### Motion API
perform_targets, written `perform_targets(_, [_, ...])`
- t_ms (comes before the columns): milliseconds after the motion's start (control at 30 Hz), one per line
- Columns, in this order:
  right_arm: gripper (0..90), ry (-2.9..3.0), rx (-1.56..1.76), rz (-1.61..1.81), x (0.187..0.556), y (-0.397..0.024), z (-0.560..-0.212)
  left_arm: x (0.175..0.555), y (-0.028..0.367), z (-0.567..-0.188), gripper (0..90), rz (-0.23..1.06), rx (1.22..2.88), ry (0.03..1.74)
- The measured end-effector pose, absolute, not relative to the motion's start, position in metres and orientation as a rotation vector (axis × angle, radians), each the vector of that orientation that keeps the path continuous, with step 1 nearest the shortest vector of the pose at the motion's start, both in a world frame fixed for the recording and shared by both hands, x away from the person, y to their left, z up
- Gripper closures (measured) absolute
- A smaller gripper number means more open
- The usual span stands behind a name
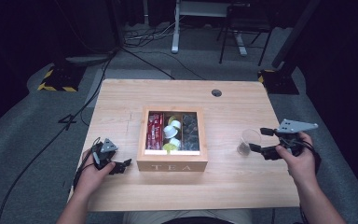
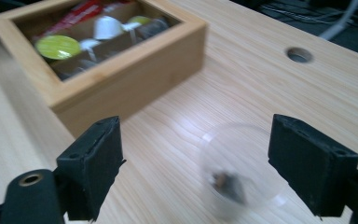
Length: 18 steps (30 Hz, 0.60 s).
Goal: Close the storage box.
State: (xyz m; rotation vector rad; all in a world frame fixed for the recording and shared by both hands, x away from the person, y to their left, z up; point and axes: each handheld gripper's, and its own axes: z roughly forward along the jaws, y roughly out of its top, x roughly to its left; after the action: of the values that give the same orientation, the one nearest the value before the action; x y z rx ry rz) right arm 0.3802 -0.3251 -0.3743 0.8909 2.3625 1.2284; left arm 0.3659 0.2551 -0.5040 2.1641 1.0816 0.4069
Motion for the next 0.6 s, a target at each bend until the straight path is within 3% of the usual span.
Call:
perform_targets(333, [23.7, 2.309, 1.073, 1.128, 0.385, -0.383, -0.399, 0.366, 0.255, -0.504, 14.8, 0.411, 2.166, 1.082])
perform_targets(600, [21.8, 2.319, 1.178, 1.085, 0.390, -0.411, -0.435, 0.366, 0.255, -0.504, 14.8, 0.411, 2.166, 1.083])
